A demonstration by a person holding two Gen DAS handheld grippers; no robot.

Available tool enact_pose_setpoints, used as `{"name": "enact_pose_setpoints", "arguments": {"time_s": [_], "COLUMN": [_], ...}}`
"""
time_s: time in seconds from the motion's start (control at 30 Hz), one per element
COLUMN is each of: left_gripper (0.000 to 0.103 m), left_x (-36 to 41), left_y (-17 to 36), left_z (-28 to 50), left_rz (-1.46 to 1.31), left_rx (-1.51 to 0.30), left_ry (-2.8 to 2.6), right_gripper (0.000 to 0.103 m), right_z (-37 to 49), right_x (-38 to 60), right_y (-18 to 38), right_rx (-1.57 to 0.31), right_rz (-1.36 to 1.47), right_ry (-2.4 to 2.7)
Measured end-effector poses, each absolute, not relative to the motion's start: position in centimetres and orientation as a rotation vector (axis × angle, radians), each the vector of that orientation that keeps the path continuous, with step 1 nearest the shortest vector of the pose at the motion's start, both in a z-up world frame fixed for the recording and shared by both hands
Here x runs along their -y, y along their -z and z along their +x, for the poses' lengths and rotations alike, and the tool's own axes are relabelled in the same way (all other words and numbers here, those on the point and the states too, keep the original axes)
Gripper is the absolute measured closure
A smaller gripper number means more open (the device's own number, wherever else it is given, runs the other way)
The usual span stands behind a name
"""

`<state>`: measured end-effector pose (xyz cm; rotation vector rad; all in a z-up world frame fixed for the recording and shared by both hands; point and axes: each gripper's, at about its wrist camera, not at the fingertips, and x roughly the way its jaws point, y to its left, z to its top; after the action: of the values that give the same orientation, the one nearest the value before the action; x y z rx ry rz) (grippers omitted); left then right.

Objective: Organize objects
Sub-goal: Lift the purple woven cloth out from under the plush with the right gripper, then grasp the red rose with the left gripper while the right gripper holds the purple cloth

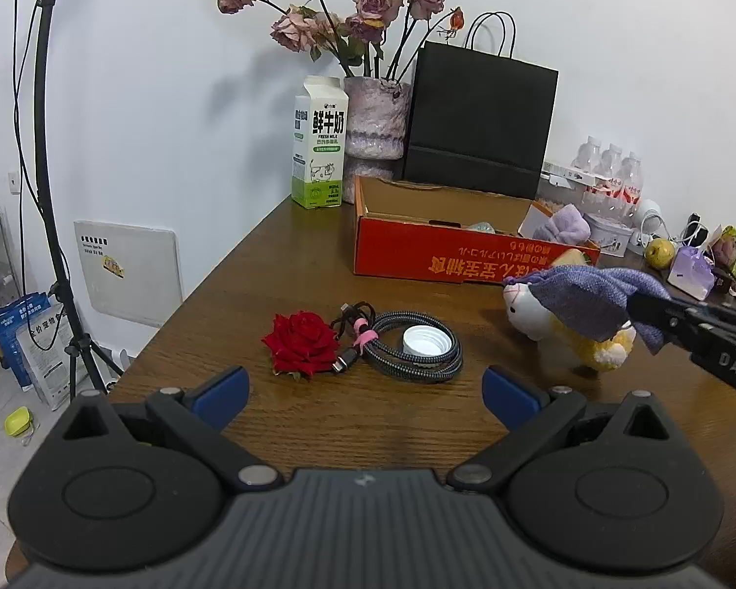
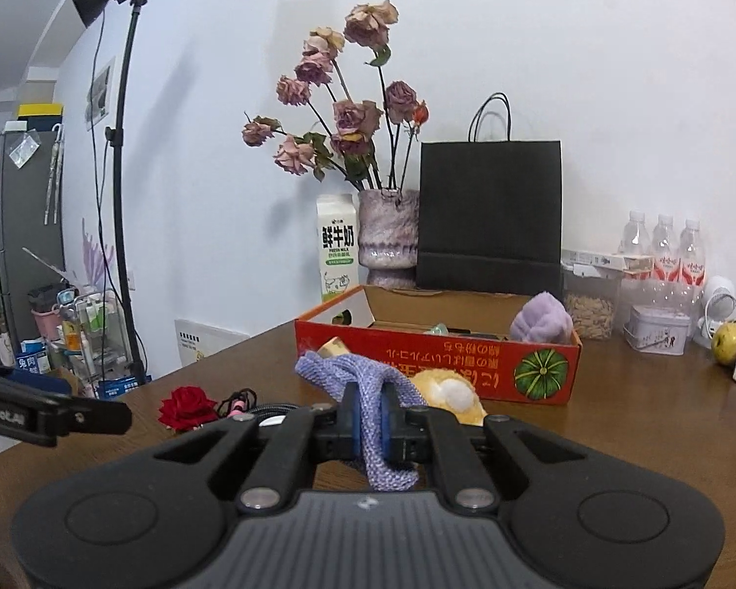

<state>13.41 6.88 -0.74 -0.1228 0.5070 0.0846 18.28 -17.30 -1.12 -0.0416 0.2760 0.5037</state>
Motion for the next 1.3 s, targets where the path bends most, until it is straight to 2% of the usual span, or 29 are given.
{"name": "enact_pose_setpoints", "arguments": {"time_s": [0.2,0.6,1.17,1.3], "left_gripper": [0.000,0.000,0.000,0.008], "left_x": [-7.0,-8.9,-12.3,-12.3], "left_y": [1.1,1.9,5.0,5.6], "left_z": [13.7,15.6,25.1,25.8], "left_rz": [-0.131,-0.119,-0.144,-0.159], "left_rx": [-0.516,-0.532,-0.606,-0.609], "left_ry": [-0.088,-0.138,-0.231,-0.246], "right_gripper": [0.096,0.096,0.096,0.096], "right_z": [17.4,18.5,23.4,23.7], "right_x": [16.6,17.1,17.5,17.8], "right_y": [0.1,-0.5,2.7,3.1], "right_rx": [-0.249,-0.211,-0.268,-0.272], "right_rz": [-0.117,-0.090,-0.046,-0.024], "right_ry": [-0.527,-0.486,-0.436,-0.435]}}
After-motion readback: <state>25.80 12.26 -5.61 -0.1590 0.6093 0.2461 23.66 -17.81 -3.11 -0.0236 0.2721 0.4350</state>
